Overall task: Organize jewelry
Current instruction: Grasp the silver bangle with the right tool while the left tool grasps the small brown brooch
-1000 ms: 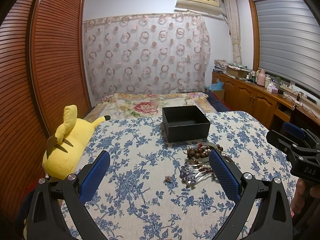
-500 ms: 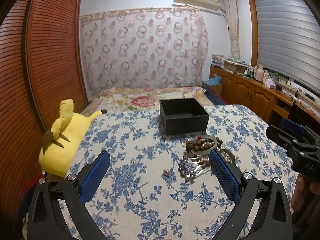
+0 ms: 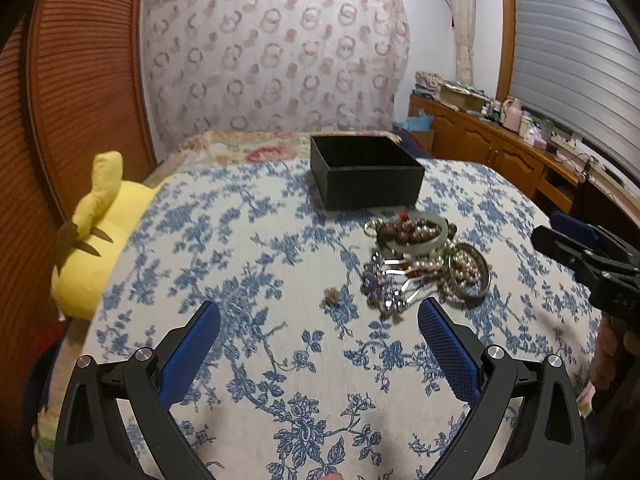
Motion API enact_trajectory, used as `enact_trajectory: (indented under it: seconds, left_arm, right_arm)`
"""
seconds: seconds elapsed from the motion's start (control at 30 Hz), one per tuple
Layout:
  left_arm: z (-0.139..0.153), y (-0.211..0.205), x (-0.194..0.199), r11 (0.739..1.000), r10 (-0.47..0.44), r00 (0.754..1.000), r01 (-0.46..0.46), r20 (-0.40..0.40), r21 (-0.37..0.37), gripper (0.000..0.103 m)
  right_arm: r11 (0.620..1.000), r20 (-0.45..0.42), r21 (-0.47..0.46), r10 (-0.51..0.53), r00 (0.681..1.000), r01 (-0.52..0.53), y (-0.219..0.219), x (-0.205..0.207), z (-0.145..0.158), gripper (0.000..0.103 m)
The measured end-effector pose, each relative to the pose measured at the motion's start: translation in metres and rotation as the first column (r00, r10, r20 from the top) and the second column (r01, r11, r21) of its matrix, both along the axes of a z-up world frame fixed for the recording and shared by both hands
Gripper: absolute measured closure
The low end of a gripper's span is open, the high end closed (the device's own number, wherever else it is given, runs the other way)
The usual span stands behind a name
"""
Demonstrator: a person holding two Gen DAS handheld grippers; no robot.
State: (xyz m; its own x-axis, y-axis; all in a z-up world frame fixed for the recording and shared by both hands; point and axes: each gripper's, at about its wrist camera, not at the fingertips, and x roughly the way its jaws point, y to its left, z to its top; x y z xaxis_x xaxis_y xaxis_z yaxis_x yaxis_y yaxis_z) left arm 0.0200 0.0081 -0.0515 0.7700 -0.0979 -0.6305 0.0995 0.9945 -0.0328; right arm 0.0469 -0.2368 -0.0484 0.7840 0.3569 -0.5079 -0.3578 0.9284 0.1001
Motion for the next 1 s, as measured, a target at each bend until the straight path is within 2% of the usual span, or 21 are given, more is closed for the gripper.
enact_trajectory:
  seconds: [0.27, 0.43, 0.53, 0.63, 0.77, 0.87, 0.93, 1.0]
  left_arm:
    - [-0.025, 0.0, 0.014, 0.998, -0.055, 0.994, 0.057, -0.09, 0.011, 0.007]
    - [-0.035, -0.001, 0.021, 0.993, -0.116, 0.984, 0.12, -0.137, 0.019, 0.007]
    - [-0.042, -0.002, 0.031, 0.988, -0.137, 0.975, 0.146, -0.177, 0.042, 0.007]
    - [-0.047, -0.004, 0.04, 0.983, -0.156, 0.964, 0.173, -0.217, 0.058, 0.007]
    - [-0.051, -0.007, 0.052, 0.974, -0.188, 0.949, 0.213, -0.254, 0.075, 0.007]
    - [-0.05, -0.008, 0.056, 0.969, -0.209, 0.943, 0.236, -0.26, 0.077, 0.007]
    - [-0.05, -0.007, 0.059, 0.968, -0.21, 0.941, 0.239, -0.266, 0.079, 0.007]
    - [-0.05, -0.006, 0.06, 0.963, -0.228, 0.938, 0.257, -0.263, 0.083, 0.007]
  right_arm:
    - [0.99, -0.142, -0.075, 0.105, 0.984, -0.116, 0.017, 0.021, -0.03, 0.019]
    - [0.975, -0.197, -0.12, 0.16, 0.967, -0.185, 0.029, 0.032, -0.041, 0.019]
    - [0.97, -0.239, -0.109, 0.187, 0.953, -0.218, 0.034, 0.039, -0.044, 0.019]
    - [0.96, -0.237, -0.158, 0.192, 0.952, -0.233, 0.043, 0.042, -0.045, 0.019]
    - [0.954, -0.255, -0.166, 0.201, 0.946, -0.248, 0.045, 0.049, -0.046, 0.02]
    - [0.945, -0.265, -0.187, 0.214, 0.94, -0.268, 0.05, 0.053, -0.047, 0.027]
    - [0.936, -0.275, -0.204, 0.226, 0.934, -0.287, 0.053, 0.055, -0.048, 0.039]
    - [0.929, -0.272, -0.225, 0.229, 0.935, -0.293, 0.054, 0.055, -0.049, 0.04]
